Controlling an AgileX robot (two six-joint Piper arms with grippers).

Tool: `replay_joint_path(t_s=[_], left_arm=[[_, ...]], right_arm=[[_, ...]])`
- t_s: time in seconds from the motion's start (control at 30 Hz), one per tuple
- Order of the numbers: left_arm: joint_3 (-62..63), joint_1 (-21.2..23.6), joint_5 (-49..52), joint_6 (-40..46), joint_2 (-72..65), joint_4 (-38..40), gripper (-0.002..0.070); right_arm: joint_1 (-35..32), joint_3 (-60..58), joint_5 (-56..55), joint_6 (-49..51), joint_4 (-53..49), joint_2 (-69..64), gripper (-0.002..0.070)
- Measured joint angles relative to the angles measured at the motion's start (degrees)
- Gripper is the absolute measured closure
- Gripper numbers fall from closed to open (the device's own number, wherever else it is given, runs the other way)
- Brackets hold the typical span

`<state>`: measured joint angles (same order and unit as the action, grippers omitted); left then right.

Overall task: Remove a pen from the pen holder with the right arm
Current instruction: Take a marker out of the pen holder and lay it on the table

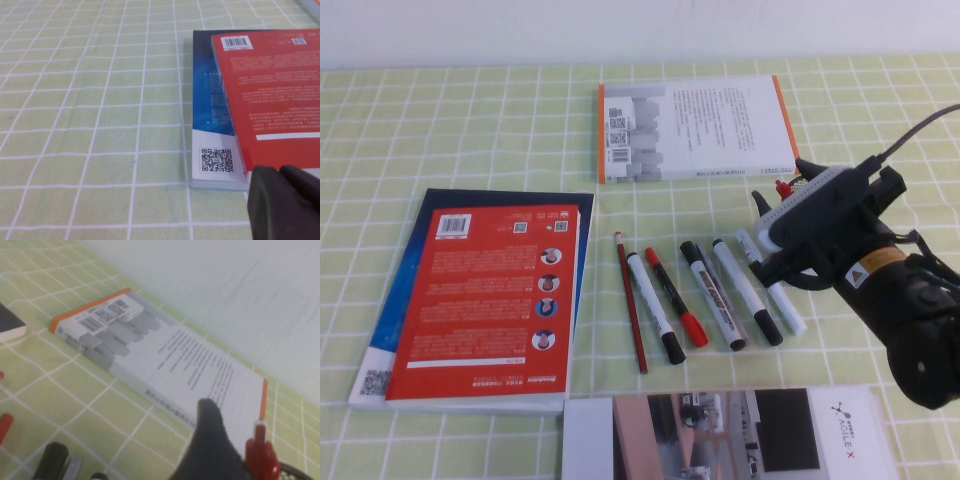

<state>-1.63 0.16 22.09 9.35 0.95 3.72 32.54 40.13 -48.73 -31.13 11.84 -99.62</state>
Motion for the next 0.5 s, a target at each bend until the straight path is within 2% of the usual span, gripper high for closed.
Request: replay_joint_path(t_s=[0.5], left_arm=[[0.0,0.0,0.0,0.0,0.0,0.0,0.068]], right_arm=[[-0.1,3.4,2.8,0.0,2.1,-2.9,0.0284]])
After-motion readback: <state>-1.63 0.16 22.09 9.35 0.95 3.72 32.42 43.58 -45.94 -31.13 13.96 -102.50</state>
